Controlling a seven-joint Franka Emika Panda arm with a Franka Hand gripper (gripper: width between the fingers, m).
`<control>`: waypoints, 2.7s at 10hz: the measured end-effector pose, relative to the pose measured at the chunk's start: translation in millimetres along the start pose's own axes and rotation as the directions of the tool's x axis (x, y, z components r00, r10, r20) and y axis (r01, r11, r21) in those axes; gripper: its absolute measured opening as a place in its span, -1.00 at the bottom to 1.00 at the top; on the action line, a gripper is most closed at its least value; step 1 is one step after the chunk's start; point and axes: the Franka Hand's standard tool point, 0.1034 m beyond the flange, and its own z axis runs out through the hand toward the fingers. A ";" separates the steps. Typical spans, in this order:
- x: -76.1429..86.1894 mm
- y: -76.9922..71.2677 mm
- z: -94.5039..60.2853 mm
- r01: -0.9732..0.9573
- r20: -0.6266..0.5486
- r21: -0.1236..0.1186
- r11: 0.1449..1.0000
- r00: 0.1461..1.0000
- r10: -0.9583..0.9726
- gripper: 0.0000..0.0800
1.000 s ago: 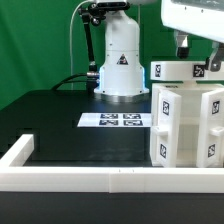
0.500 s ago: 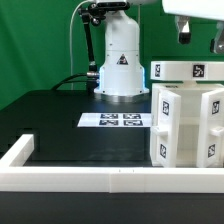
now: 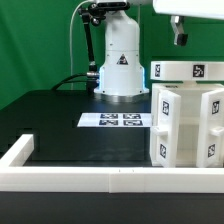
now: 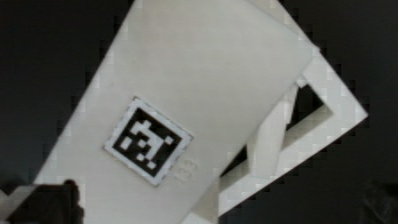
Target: Assemble cabinet
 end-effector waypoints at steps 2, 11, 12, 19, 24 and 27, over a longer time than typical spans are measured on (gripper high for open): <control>0.6 0.1 0.3 0.206 -0.002 0.001 0.979 0.979 -0.206 0.99; 0.6 -1.8 0.9 0.993 -0.002 -0.015 0.119 0.119 -0.993 0.99; 1.1 -1.5 0.9 1.000 -0.001 -0.015 0.006 0.006 -1.000 0.99; 0.8 7.6 0.8 0.729 0.031 -0.012 -0.684 -0.684 -0.729 0.99; -0.7 32.0 20.0 0.762 -0.002 -0.002 -0.648 -0.648 -0.762 0.99; -3.0 35.6 26.9 0.769 -0.002 0.011 -0.639 -0.639 -0.769 0.99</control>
Offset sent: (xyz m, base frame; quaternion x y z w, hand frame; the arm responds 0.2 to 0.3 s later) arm -0.0016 0.0182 0.0012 -0.0234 0.0138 -0.4432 0.8960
